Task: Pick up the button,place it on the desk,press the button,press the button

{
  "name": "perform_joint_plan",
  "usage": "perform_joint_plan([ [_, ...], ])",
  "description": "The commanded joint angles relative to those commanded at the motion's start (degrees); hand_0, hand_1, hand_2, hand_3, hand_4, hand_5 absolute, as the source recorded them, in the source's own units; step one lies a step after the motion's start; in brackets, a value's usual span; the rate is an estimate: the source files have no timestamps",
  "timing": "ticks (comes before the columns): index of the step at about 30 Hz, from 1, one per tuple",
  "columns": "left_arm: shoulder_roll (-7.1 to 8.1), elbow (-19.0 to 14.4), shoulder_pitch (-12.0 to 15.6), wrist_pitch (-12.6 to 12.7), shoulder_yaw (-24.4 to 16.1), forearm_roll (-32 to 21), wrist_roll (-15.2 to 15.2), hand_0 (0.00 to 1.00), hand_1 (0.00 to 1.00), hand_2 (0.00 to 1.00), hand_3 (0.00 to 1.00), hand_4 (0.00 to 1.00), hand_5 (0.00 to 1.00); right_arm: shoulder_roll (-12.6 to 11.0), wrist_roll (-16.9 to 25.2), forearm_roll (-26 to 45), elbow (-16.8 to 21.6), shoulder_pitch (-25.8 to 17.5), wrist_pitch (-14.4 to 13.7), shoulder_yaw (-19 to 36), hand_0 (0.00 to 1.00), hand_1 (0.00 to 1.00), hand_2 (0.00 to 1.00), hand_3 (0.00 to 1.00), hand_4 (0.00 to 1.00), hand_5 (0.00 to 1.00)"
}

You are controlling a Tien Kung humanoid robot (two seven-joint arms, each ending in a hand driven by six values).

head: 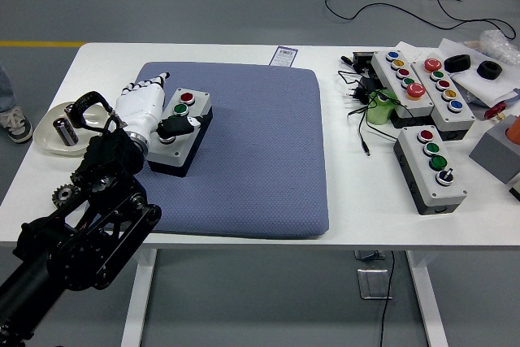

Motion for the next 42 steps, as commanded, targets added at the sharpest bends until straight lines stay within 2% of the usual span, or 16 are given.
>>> perform_joint_plan([
  [2, -0.44, 1.0, -0.5, -0.2, 0.1, 0.0, 0.0, 0.963, 0.998, 0.998, 0.998, 0.998, 0.707, 0.0, 0.0, -0.1, 0.0, 0.1, 0.0, 0.0, 0.673, 0.658, 0.674, 0.624, 0.310, 0.173],
  [6, -1.96, 5.0, -2.0, -0.6, -0.1, 0.0, 0.0, 0.963, 0.998, 0.998, 0.998, 0.998, 0.707, 0.0, 0.0, 0.0, 0.0, 0.2, 0.0, 0.0, 0.673, 0.658, 0.674, 0.624, 0.310, 0.173],
  [11, -2.04, 9.6, -3.5, -1.1, -0.9, 0.0, 0.0, 0.944, 0.998, 0.998, 0.998, 0.998, 0.701, -0.1, 0.0, 0.2, 0.0, 0.3, 0.0, -0.2, 0.673, 0.658, 0.674, 0.624, 0.310, 0.173],
  [21, -2.04, 16.1, -5.5, -2.3, -1.8, 0.0, 0.0, 0.923, 0.998, 0.998, 0.998, 0.998, 0.684, -0.3, 0.0, 0.4, 0.0, 0.2, 0.0, -0.5, 0.673, 0.658, 0.674, 0.624, 0.310, 0.173],
  [24, -2.04, 17.0, -6.0, -2.5, -1.5, 0.0, 0.0, 0.923, 0.998, 0.998, 0.998, 0.998, 0.684, -0.3, 0.0, 0.4, 0.0, 0.2, 0.0, -0.5, 0.673, 0.658, 0.674, 0.624, 0.310, 0.173],
  [25, -2.04, 17.0, -6.2, -2.4, -1.1, 0.0, 0.0, 0.920, 0.998, 0.998, 0.998, 0.998, 0.626, -0.3, 0.0, -0.1, 0.0, 0.3, 0.0, -0.1, 0.673, 0.658, 0.674, 0.624, 0.310, 0.173],
  [30, -2.04, 16.8, -6.9, -3.9, 0.4, 0.0, 0.0, 0.920, 0.998, 0.998, 0.998, 0.998, 0.626, -0.1, -0.1, -1.7, 0.0, 0.3, 0.2, 1.1, 0.673, 0.658, 0.674, 0.624, 0.310, 0.173],
  [31, -2.04, 16.8, -7.1, -4.4, 0.8, 0.0, 0.0, 0.898, 0.998, 0.998, 0.998, 0.943, 0.535, -0.1, -0.1, -1.5, 0.0, 0.3, 0.2, 0.9, 0.673, 0.658, 0.674, 0.624, 0.310, 0.173],
  [36, -2.04, 16.3, -8.2, -6.5, 1.6, 0.0, 0.0, 0.898, 0.998, 0.998, 0.998, 0.943, 0.535, -0.2, 0.0, -0.9, 0.0, 0.3, 0.1, 0.4, 0.673, 0.658, 0.674, 0.624, 0.310, 0.173],
  [38, -2.04, 16.0, -8.5, -6.9, 1.9, 0.0, 0.0, 0.881, 0.995, 0.998, 0.966, 0.934, 0.531, -0.3, 0.0, -0.7, 0.0, 0.3, 0.1, 0.3, 0.673, 0.658, 0.674, 0.624, 0.310, 0.173],
  [42, -2.04, 17.4, -9.0, -7.9, 2.0, 0.0, 0.0, 0.881, 0.995, 0.998, 0.966, 0.934, 0.531, -0.3, -0.1, -0.3, 0.0, 0.3, 0.1, -0.1, 0.673, 0.658, 0.674, 0.624, 0.310, 0.173],
])
